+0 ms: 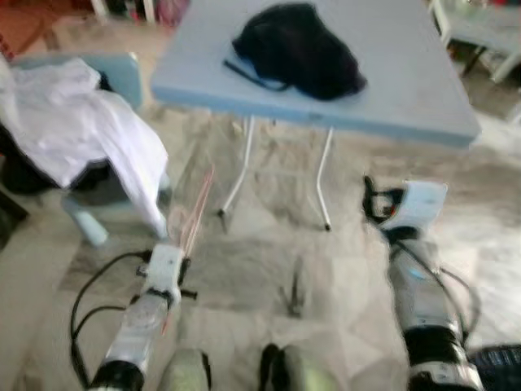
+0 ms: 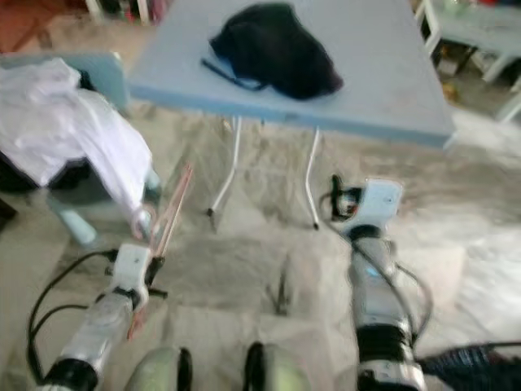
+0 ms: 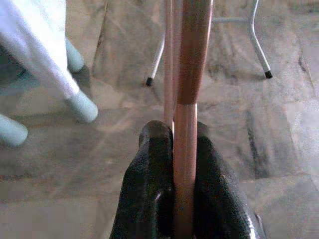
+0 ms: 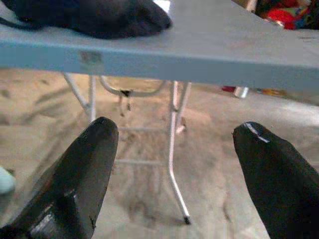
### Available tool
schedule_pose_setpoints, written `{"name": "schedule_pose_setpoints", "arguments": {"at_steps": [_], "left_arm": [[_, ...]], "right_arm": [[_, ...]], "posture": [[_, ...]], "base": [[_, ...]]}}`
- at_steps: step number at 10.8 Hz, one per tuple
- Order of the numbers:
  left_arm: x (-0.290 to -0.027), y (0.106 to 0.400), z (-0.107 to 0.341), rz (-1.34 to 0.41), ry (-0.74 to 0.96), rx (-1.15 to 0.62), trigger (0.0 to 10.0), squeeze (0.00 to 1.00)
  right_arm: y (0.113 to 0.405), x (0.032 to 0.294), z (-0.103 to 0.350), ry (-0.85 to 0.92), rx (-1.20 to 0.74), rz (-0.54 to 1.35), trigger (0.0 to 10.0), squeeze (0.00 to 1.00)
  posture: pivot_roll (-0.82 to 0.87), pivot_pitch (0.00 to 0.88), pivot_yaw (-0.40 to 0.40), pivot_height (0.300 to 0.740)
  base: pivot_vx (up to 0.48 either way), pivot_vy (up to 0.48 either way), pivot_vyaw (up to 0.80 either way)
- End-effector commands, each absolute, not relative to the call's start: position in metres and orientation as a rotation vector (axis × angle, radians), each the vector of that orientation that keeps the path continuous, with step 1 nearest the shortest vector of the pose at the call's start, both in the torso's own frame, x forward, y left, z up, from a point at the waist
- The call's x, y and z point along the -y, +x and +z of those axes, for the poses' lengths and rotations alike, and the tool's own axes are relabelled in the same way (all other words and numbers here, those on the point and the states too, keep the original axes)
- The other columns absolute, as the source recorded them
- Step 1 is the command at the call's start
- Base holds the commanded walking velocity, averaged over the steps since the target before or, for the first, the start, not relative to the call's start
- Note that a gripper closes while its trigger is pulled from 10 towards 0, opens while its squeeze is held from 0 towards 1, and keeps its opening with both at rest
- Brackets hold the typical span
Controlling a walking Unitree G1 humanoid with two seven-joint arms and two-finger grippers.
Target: Hang hanger
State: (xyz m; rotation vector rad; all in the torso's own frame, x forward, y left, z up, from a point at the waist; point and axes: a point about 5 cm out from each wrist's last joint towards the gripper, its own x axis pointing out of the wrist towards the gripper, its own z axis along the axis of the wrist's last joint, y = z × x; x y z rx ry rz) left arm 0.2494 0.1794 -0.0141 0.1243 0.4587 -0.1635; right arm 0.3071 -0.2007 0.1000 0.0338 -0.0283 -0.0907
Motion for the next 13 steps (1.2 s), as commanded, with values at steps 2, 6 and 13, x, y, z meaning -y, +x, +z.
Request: {"name": "schedule_pose_setpoints", "arguments": {"at_steps": [2, 6, 13], "left_arm": [[-0.179, 0.25, -0.012, -0.18, 0.092, -0.454, 10.0, 0.0], [-0.179, 0.244, -0.011, -0.274, 0.07, -0.459, 10.0, 0.0], [-0.189, 0.254, 0.0, -0.254, 0.044, -0.418, 10.0, 0.0]], "right_arm": [[0.307, 0.206, 0.099, 0.039, 0.02, -0.111, 10.0, 0.0], [0.305, 0.21, 0.096, 0.035, -0.004, -0.122, 10.0, 0.0], [0.305, 0.212, 0.095, 0.028, -0.008, -0.128, 10.0, 0.0]], "posture": [[0.01, 0.162, -0.066, 0.74], [0.01, 0.165, -0.069, 0.74], [0.01, 0.161, -0.073, 0.74]], "base": [[0.0, 0.48, 0.0], [0.0, 0.479, -0.6], [0.0, 0.48, -0.8]]}}
